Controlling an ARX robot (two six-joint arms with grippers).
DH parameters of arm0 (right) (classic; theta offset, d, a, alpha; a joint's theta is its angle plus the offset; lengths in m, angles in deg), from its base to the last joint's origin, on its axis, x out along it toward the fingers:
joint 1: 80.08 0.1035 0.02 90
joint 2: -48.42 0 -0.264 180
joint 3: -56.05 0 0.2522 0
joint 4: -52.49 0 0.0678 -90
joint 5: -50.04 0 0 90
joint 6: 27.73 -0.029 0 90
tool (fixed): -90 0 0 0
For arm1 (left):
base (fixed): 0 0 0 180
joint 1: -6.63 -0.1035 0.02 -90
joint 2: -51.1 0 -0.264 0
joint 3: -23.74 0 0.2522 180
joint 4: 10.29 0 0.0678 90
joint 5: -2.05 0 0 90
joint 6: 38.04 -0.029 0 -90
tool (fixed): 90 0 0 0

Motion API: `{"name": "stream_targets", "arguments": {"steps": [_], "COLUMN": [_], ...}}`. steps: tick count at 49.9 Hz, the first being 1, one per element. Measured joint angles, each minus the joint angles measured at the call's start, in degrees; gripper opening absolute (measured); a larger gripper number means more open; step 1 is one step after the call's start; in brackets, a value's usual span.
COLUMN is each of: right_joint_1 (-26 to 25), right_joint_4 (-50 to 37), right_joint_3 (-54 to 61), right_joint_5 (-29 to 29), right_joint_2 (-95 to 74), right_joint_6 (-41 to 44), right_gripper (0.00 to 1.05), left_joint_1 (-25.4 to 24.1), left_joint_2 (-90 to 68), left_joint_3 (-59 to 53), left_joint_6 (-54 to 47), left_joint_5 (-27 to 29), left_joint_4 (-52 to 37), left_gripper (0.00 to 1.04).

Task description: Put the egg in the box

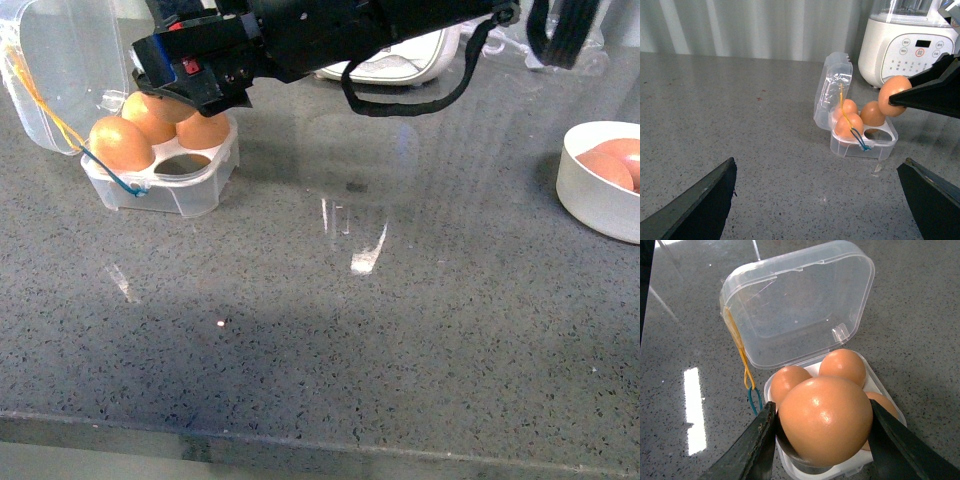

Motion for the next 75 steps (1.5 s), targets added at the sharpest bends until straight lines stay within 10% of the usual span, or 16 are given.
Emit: {"name": "stream_targets", "arguments": {"steps": [25, 41, 75], "right_joint_1": [1.92, 1.88, -10.29], "right_joint_4": [2.69, 3.63, -9.31], "right_joint_3": [-2.01, -1.86, 12.92], "right_joint_5": [2.36, 3.3, 16.68], "right_joint_2": [-2.36, -2.34, 13.33], "right_joint_6": [4.26, 5.84, -2.01], "right_gripper": [0.47, 0.99, 0.97], "left_joint_1": [0.0, 0.0, 0.0], "left_joint_2": [0.0, 0.0, 0.0], "left_joint_3": [0.0, 0.0, 0.0], "left_joint_6": [0.0, 0.0, 0.0], "left_joint_5": [0.0, 0.0, 0.0], "left_joint_4": [0.0, 0.0, 0.0], "left_gripper": [0.98, 0.98, 0.98]}}
